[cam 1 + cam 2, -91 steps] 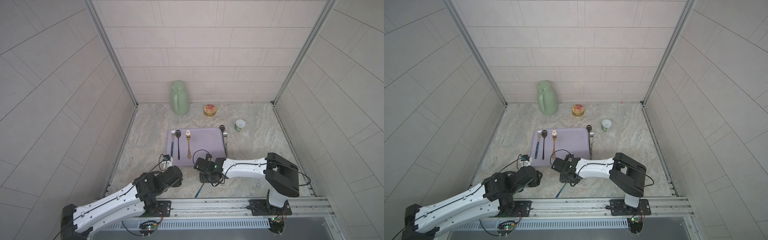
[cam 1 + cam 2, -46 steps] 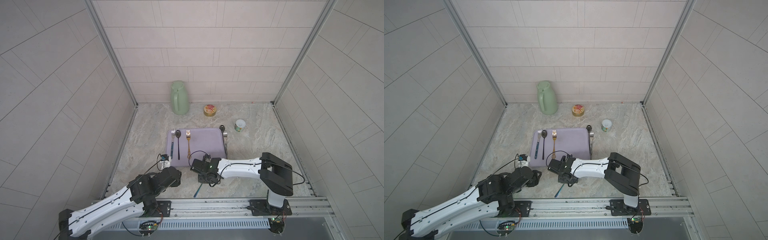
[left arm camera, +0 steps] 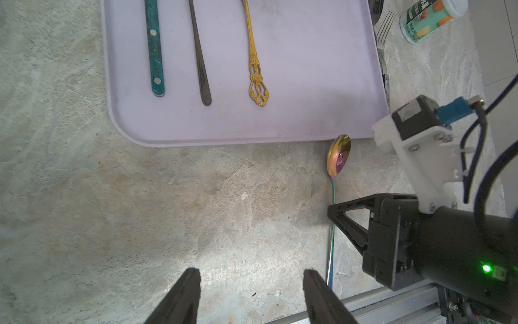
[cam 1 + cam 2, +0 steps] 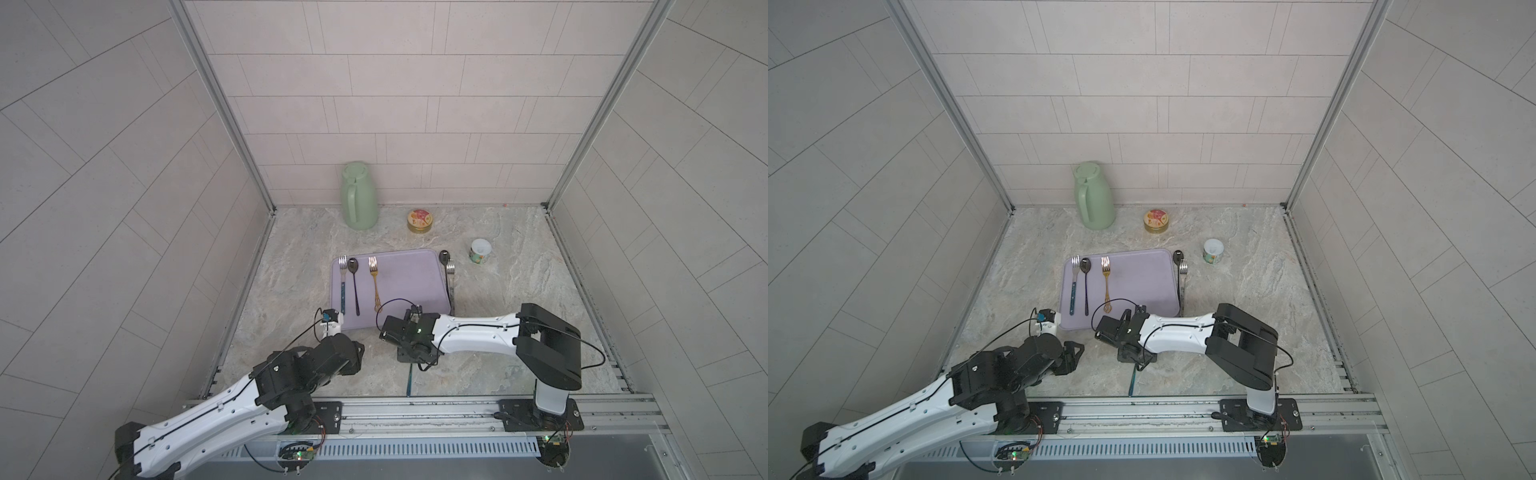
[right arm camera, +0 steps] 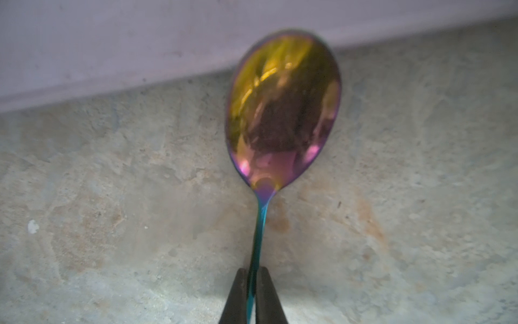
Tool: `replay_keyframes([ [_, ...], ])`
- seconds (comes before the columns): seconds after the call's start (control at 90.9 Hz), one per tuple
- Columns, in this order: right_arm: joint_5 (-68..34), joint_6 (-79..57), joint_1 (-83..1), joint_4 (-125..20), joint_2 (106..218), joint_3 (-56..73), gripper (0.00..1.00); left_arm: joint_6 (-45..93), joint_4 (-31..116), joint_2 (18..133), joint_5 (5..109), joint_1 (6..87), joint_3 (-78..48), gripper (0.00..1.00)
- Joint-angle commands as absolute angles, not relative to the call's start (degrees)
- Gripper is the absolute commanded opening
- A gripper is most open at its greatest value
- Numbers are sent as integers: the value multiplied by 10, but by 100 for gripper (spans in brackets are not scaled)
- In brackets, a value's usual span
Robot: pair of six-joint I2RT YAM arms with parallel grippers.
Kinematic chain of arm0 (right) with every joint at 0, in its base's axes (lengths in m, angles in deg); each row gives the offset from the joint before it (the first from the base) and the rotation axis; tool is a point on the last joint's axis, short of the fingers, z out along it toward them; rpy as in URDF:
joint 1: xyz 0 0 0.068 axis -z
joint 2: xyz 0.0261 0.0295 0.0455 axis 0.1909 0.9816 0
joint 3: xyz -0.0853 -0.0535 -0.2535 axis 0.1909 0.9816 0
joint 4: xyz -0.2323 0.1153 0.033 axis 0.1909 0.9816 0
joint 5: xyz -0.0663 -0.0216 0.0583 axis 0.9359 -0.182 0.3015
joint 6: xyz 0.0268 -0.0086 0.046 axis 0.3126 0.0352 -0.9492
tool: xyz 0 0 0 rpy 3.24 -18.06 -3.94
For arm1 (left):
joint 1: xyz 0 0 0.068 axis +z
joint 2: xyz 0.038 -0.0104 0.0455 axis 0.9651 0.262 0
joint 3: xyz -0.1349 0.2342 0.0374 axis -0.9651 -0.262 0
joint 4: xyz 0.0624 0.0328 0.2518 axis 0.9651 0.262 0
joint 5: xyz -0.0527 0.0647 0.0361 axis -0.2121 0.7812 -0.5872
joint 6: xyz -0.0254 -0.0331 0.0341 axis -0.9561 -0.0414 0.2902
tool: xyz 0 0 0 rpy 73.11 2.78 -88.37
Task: Set the spoon and fork side by side
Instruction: Pick up the spoon from the center of the board, then place the spoon on the tray.
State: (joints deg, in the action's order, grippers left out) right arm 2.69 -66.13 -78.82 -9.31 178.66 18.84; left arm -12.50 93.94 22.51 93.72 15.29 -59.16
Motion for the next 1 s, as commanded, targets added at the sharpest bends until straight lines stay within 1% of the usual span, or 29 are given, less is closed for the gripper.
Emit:
replay_keyframes([
  [0.0, 9, -650, -796, -40, 1763, 208, 4, -114, 935, 226, 929, 156, -598, 60],
  [0.121, 15, -648, -796, -20, 1738, 206, 0, -112, 934, 226, 930, 155, -598, 60],
  [0.352, 42, -629, -794, 27, 1696, 182, 0, -113, 936, 225, 934, 156, -599, 59],
  [0.473, 41, -602, -771, 31, 1697, 166, 0, -112, 936, 224, 939, 156, -597, 59],
  [0.66, 37, -540, -727, 32, 1731, 117, 0, -113, 937, 226, 941, 156, -596, 59],
  [0.991, 16, -414, -642, 50, 1862, -59, 0, -117, 939, 230, 946, 156, -592, 59],
])
